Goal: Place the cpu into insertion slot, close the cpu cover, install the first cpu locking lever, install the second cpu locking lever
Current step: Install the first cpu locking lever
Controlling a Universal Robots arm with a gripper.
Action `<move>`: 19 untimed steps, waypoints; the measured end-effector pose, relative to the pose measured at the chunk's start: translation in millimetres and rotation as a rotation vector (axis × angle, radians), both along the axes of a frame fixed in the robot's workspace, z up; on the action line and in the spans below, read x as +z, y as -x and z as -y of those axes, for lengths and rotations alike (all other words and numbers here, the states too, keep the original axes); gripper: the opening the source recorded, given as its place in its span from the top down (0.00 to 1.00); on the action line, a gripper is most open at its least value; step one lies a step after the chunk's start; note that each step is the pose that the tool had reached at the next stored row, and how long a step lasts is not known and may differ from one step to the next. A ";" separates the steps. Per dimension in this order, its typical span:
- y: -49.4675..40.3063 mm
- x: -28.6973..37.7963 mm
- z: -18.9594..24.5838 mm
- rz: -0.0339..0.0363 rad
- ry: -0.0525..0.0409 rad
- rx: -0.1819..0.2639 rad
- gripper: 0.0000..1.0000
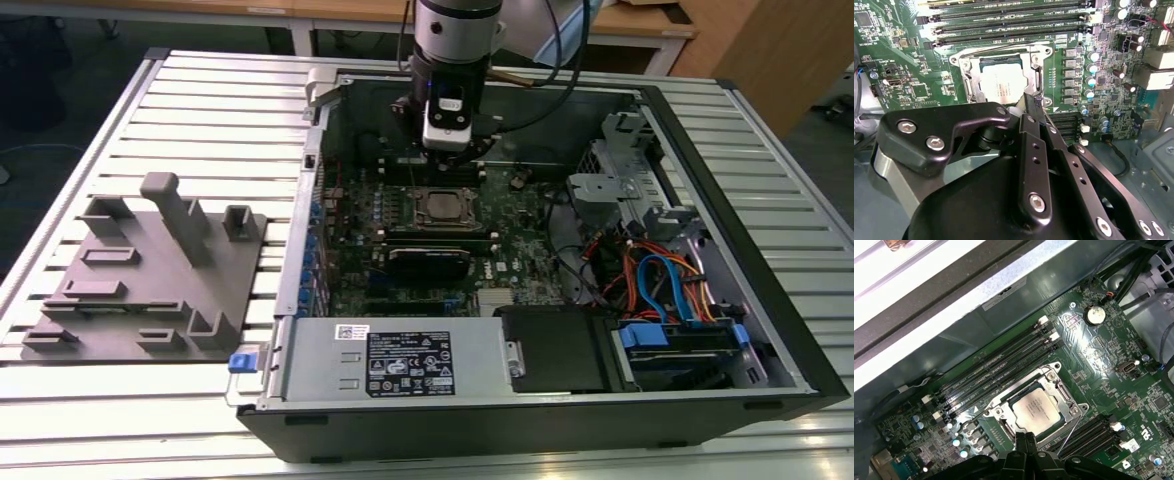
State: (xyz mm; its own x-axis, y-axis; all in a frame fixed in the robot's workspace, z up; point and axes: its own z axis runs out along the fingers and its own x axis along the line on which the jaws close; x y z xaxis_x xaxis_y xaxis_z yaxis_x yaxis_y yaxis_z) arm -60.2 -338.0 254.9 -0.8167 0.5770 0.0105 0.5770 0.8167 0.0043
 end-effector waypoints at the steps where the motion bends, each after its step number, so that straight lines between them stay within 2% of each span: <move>1: 0.0 0.0 0.0 0.0000 0.0000 0.000 0.90; 5: 0.0 0.0 0.0 0.0000 0.0000 0.004 0.90; 7: 0.3 0.0 0.0 0.0000 0.0000 0.021 0.90; 16: 0.5 -0.4 0.0 0.0000 0.0000 0.173 0.90; 19: 0.5 -0.4 0.0 0.0000 0.0000 0.190 0.90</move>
